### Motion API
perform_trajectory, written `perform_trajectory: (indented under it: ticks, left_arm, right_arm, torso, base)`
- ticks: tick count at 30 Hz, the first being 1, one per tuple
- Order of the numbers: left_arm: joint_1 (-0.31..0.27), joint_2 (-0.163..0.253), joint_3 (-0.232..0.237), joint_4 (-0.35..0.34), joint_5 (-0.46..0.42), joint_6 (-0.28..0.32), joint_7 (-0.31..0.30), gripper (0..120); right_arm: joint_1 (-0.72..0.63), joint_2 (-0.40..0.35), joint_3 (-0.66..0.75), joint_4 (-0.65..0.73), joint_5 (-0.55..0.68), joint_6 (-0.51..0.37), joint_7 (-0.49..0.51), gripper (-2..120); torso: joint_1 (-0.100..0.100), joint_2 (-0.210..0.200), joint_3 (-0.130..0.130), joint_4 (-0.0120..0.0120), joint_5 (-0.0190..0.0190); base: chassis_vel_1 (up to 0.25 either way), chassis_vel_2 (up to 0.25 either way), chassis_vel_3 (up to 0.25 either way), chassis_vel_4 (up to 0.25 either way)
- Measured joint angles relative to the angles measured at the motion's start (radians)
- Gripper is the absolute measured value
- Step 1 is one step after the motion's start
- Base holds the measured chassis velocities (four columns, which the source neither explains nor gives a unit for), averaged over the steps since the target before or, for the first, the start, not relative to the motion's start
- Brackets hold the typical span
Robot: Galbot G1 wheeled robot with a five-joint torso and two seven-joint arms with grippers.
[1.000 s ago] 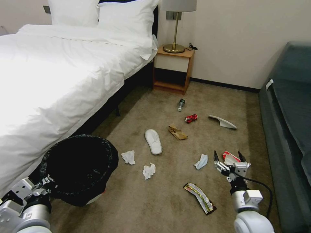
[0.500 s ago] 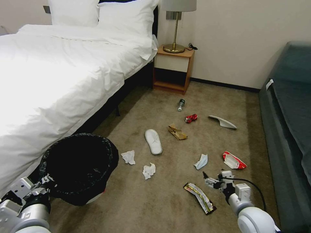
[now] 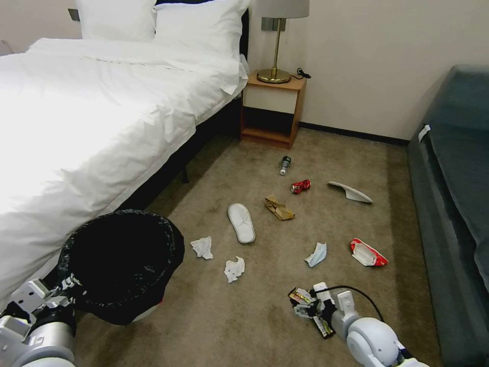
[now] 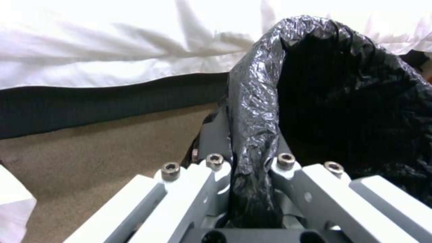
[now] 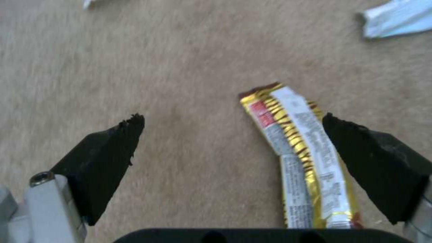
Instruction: Pick up the trash bin, then pick up the garbage on the floor and place it into the trash bin.
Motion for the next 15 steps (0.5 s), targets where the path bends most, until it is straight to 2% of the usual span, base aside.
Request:
perform_trajectory:
  ticks: [4, 15]
  left_arm:
    - [-0.006, 0.000, 0.002, 0.005, 0.001, 0.004, 0.000, 4]
    - [-0.013, 0.000, 0.003, 0.013, 0.001, 0.004, -0.001, 4]
  right_arm:
    - [0.032, 0.001, -0.019, -0.047, -0.048, -0.045, -0.047, 100]
    - [0.090, 0.026, -0.034, -0.142, -0.081, -0.072, -0.012, 100]
  torso:
    - [0.000, 0.000, 0.000, 0.0000, 0.0000]
    - [0.000, 0.000, 0.000, 0.0000, 0.0001]
  base:
    - [0.000, 0.000, 0.000, 0.000]
    - [0.000, 0.000, 0.000, 0.000]
